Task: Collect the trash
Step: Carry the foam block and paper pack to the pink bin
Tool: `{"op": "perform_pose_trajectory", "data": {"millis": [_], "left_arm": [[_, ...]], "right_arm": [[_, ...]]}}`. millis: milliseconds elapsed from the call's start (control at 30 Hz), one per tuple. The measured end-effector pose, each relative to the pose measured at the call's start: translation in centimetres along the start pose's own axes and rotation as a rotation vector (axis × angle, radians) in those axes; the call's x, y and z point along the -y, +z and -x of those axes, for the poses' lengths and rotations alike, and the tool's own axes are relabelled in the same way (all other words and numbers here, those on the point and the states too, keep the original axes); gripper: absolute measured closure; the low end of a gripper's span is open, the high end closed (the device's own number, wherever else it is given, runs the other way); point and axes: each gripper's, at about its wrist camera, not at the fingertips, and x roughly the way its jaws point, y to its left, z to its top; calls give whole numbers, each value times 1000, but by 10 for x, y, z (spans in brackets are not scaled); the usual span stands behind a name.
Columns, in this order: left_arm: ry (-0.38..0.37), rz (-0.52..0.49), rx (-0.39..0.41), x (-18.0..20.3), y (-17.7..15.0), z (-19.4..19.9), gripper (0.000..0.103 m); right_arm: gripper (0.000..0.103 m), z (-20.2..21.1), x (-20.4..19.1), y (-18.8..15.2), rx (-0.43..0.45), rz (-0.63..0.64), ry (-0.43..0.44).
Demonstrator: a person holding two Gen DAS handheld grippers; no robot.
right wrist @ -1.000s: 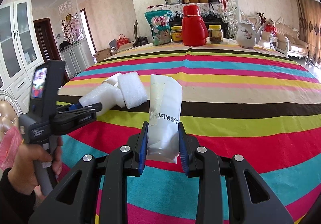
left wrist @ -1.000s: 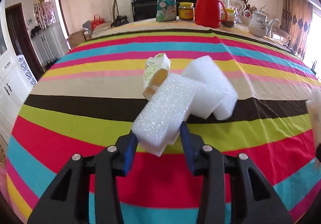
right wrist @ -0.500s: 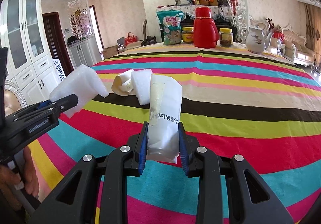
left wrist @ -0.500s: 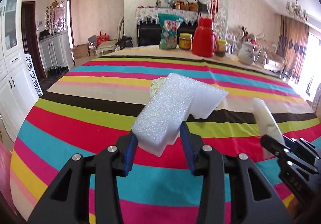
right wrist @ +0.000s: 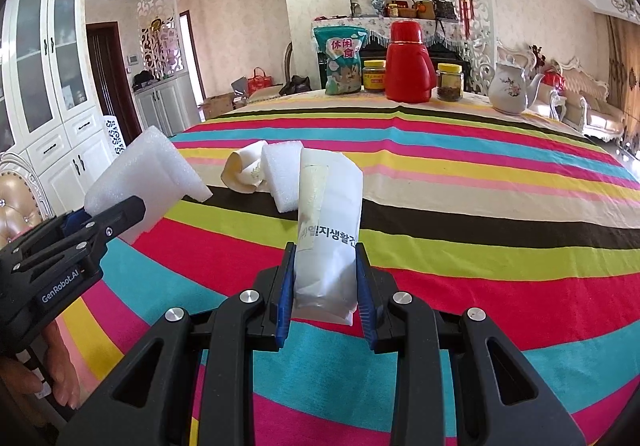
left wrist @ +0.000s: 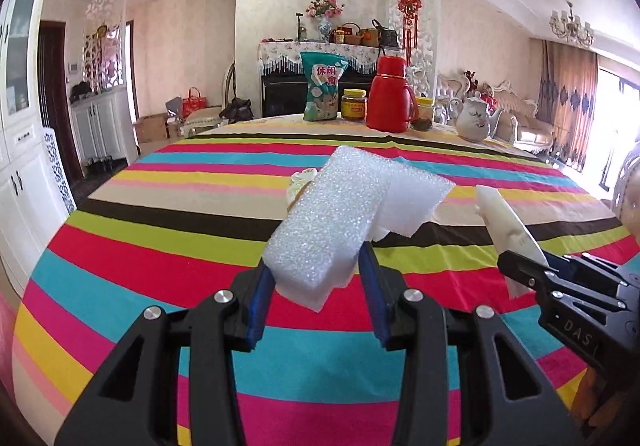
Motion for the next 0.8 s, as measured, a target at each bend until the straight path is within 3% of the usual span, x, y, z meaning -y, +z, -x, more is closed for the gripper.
{"op": "perform_pose_trajectory", "data": {"millis": [467,600,800], "left_arm": [[17,49,67,-23,27,31,63],[28,6,72,-27,23,47,63],[79,55,85,-58,9,70,62]], "right_arm": [[73,32,-23,23,84,22,40],[73,39,-36,30,85,51,58],[73,45,-64,35,96,84,115]]}}
